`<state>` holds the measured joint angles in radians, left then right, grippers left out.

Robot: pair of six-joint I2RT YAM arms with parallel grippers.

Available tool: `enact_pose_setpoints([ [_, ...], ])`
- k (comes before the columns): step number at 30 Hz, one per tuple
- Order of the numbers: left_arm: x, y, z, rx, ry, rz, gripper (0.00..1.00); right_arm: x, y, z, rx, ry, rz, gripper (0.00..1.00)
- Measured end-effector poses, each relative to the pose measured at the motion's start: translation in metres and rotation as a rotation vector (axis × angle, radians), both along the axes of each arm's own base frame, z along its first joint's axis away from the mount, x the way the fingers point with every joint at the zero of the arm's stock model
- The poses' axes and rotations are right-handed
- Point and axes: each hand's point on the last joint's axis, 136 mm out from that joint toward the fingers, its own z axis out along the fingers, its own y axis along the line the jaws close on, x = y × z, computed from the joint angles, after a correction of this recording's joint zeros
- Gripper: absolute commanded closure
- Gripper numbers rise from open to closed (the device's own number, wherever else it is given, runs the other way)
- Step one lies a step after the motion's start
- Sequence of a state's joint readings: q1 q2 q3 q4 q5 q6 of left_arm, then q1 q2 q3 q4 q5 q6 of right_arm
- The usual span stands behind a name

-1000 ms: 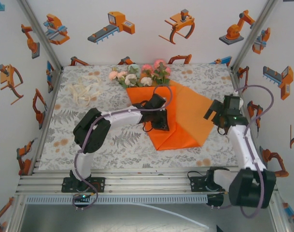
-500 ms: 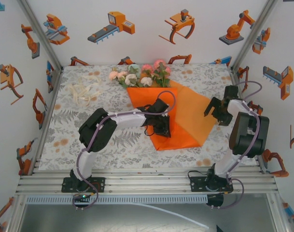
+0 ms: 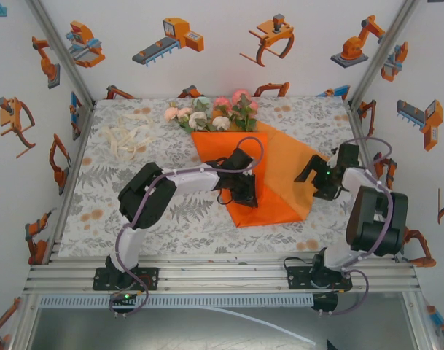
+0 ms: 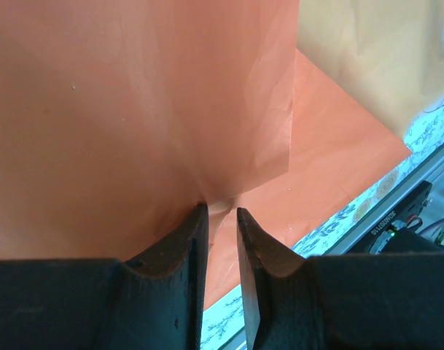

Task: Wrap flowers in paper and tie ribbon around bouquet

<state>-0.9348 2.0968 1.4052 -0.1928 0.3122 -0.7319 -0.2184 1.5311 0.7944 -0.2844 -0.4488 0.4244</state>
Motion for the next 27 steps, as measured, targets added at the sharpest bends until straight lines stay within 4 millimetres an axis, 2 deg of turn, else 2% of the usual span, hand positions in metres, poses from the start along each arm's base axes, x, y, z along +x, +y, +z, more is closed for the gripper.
enact_pose_setpoints([
  [5, 0.003, 0.002, -0.001, -0.003, 0.004, 0.006, 0.72, -0.026, 0.026, 0.003, 0.155, -0.023, -0.011, 0.12],
  [7, 0.004, 0.004, -0.001, -0.005, 0.005, 0.012, 0.72, -0.036, 0.03, 0.006, 0.171, -0.027, -0.02, 0.11],
  [11, 0.004, 0.006, 0.0, -0.007, 0.005, 0.017, 0.72, -0.051, 0.032, 0.027, 0.169, -0.091, -0.045, 0.08],
  [14, 0.004, 0.006, 0.0, -0.007, 0.005, 0.018, 0.73, -0.062, 0.038, 0.035, 0.207, -0.135, -0.067, 0.08],
  [17, 0.004, 0.006, 0.0, -0.007, 0.005, 0.018, 0.72, -0.079, 0.049, 0.024, 0.274, -0.108, -0.089, 0.08],
  [20, 0.004, 0.006, 0.0, -0.006, 0.006, 0.018, 0.72, -0.095, 0.051, 0.015, 0.276, -0.061, -0.106, 0.04],
  [23, 0.004, 0.006, 0.0, -0.006, 0.006, 0.018, 0.72, -0.1, 0.044, 0.015, 0.228, -0.056, -0.136, 0.03],
  [27, 0.004, 0.006, 0.0, -0.007, 0.005, 0.018, 0.73, -0.109, 0.03, 0.003, 0.149, -0.004, -0.201, 0.01],
])
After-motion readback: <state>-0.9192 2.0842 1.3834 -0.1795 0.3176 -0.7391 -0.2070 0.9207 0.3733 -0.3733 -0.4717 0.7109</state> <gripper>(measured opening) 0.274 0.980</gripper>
